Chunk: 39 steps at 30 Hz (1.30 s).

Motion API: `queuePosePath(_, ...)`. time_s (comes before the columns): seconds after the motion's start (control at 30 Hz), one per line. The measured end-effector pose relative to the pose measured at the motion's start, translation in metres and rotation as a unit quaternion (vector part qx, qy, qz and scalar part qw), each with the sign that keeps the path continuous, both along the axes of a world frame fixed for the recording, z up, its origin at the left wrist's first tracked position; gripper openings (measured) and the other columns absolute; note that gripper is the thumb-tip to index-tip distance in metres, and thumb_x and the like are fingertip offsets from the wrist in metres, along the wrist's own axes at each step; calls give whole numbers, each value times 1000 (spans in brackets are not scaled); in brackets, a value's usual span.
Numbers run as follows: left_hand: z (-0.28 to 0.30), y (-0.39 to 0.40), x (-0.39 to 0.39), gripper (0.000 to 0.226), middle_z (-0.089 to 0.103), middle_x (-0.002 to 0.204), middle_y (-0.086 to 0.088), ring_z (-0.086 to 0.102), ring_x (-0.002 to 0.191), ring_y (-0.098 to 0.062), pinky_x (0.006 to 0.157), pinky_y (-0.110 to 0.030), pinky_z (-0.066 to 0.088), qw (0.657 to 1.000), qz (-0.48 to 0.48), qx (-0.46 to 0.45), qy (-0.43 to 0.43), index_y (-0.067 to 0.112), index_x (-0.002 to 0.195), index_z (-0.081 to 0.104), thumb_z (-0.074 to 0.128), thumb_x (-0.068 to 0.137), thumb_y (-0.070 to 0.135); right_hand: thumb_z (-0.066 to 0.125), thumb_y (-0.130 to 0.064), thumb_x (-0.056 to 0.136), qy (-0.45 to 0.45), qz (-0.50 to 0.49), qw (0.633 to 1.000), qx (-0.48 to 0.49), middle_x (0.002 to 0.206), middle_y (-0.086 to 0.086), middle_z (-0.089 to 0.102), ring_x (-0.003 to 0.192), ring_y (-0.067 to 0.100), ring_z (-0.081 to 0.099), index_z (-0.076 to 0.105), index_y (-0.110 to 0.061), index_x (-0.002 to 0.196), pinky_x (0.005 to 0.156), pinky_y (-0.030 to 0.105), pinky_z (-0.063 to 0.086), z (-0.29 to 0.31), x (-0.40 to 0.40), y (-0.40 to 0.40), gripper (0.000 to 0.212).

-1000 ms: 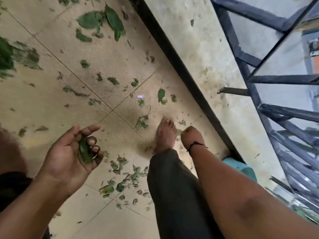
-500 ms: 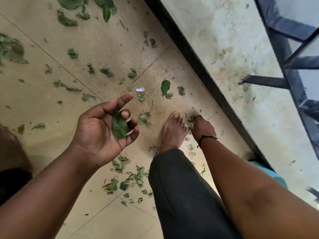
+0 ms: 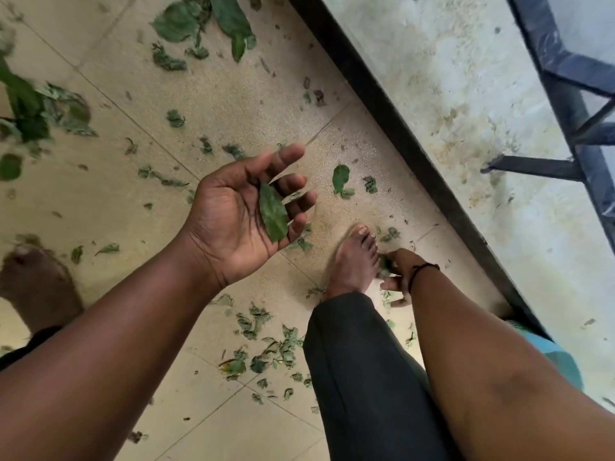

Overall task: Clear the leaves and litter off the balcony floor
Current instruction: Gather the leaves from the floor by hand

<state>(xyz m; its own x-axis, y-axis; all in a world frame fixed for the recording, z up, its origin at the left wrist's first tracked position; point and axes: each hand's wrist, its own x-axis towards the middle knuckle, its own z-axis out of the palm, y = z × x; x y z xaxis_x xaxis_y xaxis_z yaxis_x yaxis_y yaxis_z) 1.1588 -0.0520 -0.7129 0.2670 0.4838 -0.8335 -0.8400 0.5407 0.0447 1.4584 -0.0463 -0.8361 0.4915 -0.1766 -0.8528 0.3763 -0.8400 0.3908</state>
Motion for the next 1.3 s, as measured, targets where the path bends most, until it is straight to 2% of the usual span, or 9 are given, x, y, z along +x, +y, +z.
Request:
queuePosePath(0.1,2,-11,-10,33,63,77,5,64,82,-18,65,-24,48,1000,-16,2,1,21,104,72,49,84,34,39,-32,103,6,-45,999,-18,83,-3,55,72,21,55,52,-16,80,93,57,36,-2,-10,-5,31)
queuePosePath(0.2,3,-20,-20,32,65,77,5,65,82,-18,66,-25,47,999,-32,10,0,22,100,74,48,87,34,36,-18,106,4,-79,997,19,82,0,51,71,15,51,50,-14,81,69,33,43,-6,-18,0,28)
queuePosePath(0.37,0,-25,-39,33,66,79,2,65,82,-18,64,-24,48,999,-40,25,-4,19,103,73,50,85,32,46,-3,100,7,65,992,110,128,19,51,77,20,52,45,3,137,67,30,47,-15,-9,25,38)
queuePosePath(0.47,-6,-26,-46,33,67,83,1,65,83,-19,67,-25,47,999,-33,30,-7,19,104,73,49,86,32,61,-5,90,-50,245,960,122,129,20,59,100,32,62,55,6,127,92,42,52,-27,-10,34,38)
queuePosePath(0.6,-14,-32,-48,33,70,93,1,66,91,-20,73,-28,50,999,-26,27,-4,20,105,73,49,89,37,60,-24,92,-37,431,889,150,128,22,58,118,39,55,57,-2,125,95,42,46,-14,-33,43,39)
queuePosePath(0.73,-17,-37,-48,35,71,100,1,66,96,-20,75,-29,51,1000,-29,5,2,22,103,74,50,88,43,59,-18,88,37,371,885,279,91,14,67,93,36,66,56,-13,88,77,41,53,18,-62,51,6)
queuePosePath(0.87,-21,-37,-46,39,71,102,1,65,97,-20,77,-31,49,998,-51,-22,25,22,107,72,53,83,47,69,-6,87,244,200,885,341,79,7,68,64,6,67,59,-3,92,59,20,53,84,-124,45,11)
queuePosePath(1.0,-28,-33,-47,36,71,102,-1,66,94,-22,79,-34,50,996,-74,-51,22,21,101,73,49,92,46,75,-9,83,377,166,854,319,91,7,71,80,17,70,63,-17,88,72,27,58,136,-183,24,15)
queuePosePath(1.3,-35,-13,-66,31,68,90,0,67,80,-19,66,-28,52,986,-156,-12,-56,19,88,73,53,87,42,67,-12,90,210,64,861,458,87,9,68,61,15,63,61,-15,87,57,27,54,106,-180,24,8)
